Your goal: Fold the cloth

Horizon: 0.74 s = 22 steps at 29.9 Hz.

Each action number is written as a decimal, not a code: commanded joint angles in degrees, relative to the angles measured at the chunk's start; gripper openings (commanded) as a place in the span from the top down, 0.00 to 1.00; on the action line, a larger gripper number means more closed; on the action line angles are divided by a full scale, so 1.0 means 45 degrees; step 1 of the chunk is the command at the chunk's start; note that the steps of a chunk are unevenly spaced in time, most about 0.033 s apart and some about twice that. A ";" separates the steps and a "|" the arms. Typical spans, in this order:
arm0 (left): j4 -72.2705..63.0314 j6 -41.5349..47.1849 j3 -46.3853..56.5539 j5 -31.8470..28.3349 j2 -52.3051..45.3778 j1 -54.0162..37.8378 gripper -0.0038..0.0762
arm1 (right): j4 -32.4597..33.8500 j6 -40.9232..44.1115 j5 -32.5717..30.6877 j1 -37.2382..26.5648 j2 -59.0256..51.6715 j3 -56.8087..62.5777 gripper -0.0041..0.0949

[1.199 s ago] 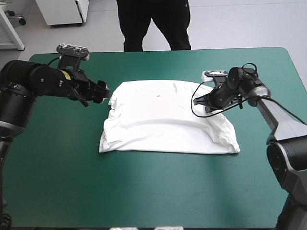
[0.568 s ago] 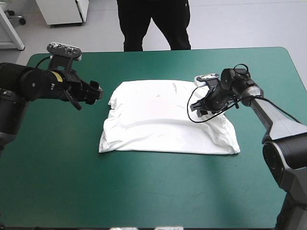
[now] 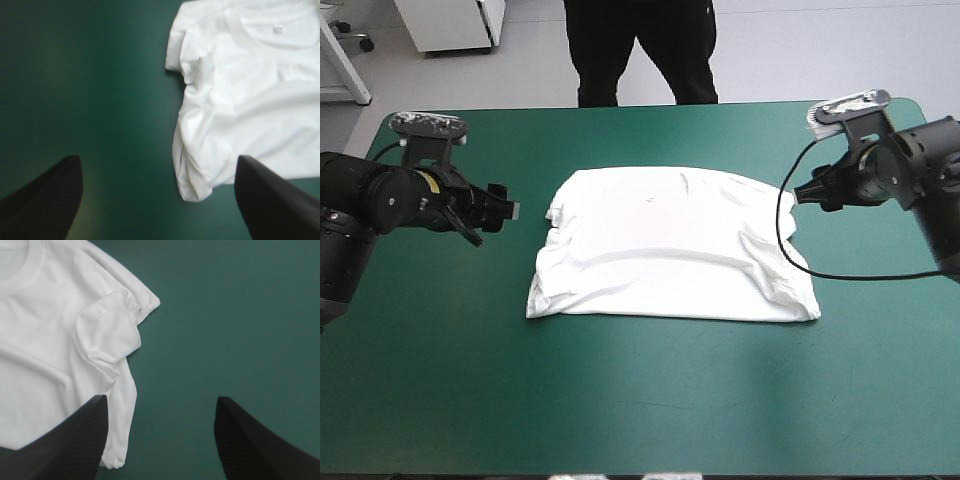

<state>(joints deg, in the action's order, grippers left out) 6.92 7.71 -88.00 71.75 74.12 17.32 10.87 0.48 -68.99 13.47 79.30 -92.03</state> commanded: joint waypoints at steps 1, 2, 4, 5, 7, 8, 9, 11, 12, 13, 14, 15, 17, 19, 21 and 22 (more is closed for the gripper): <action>0.0037 0.0496 0.0776 0.0273 -0.0023 0.0068 0.20 | 0.0354 0.0280 0.0258 -0.0057 -0.1044 -0.0295 0.36; -0.0123 0.0606 0.1172 0.0157 0.0121 0.0068 0.20 | 0.0354 0.0309 0.0157 -0.0057 -0.1174 -0.0295 0.36; -0.0601 0.0674 0.1993 -0.0259 0.0351 0.0068 0.20 | 0.0354 0.0328 0.0031 -0.0057 -0.1333 -0.0295 0.36; -0.0805 0.0674 0.2398 -0.0545 0.0492 0.0068 0.20 | 0.0354 0.0365 0.0011 -0.0057 -0.1402 -0.0295 0.36; -0.0970 0.0817 0.3102 -0.1164 0.0742 0.0223 0.20 | 0.0354 0.0365 -0.0021 -0.0057 -0.1496 -0.0295 0.36; -0.1018 0.0900 0.3534 -0.1575 0.0894 0.0345 0.20 | 0.0354 0.0365 -0.0047 -0.0057 -0.1496 -0.0295 0.36; -0.1047 0.0988 0.3793 -0.1824 0.1014 0.0463 0.20 | 0.0354 0.0365 -0.0075 -0.0057 -0.1496 -0.0295 0.36; -0.1047 0.1049 0.4331 -0.2424 0.1328 0.0607 0.20 | 0.0328 0.0484 -0.0117 -0.0057 -0.1496 -0.0295 0.36; -0.1047 0.1079 0.4469 -0.2645 0.1474 0.0626 0.20 | 0.0299 0.0497 -0.0117 -0.0057 -0.1496 -0.0295 0.36; -0.1068 0.1109 0.4564 -0.2776 0.1654 0.0626 0.20 | 0.0272 0.0497 -0.0117 -0.0057 -0.1496 -0.0295 0.36; -0.1068 0.1109 0.4631 -0.2895 0.1939 0.0626 0.20 | 0.0251 0.0497 -0.0117 -0.0057 -0.1496 -0.0295 0.36; -0.1068 0.1109 0.4631 -0.2924 0.2161 0.0626 0.20 | 0.0241 0.0497 -0.0117 -0.0057 -0.1496 -0.0295 0.36; -0.1042 0.1134 0.4631 -0.3027 0.2694 0.0626 0.20 | 0.0211 0.0497 -0.0090 -0.0057 -0.1496 -0.0295 0.36; -0.1042 0.1134 0.4631 -0.3178 0.3177 0.0626 0.20 | 0.0184 0.0497 -0.0090 -0.0057 -0.1496 -0.0295 0.36; -0.1067 0.1134 0.4631 -0.3340 0.3705 0.0626 0.20 | 0.0162 0.0497 -0.0090 -0.0057 -0.1496 -0.0295 0.36; -0.1067 0.1134 0.4631 -0.3340 0.3967 0.0626 0.20 | 0.0157 0.0497 -0.0090 -0.0057 -0.1496 -0.0295 0.36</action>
<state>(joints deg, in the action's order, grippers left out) 2.32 12.14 -65.94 58.12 91.29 19.88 11.02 2.64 -71.59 13.47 74.13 -92.03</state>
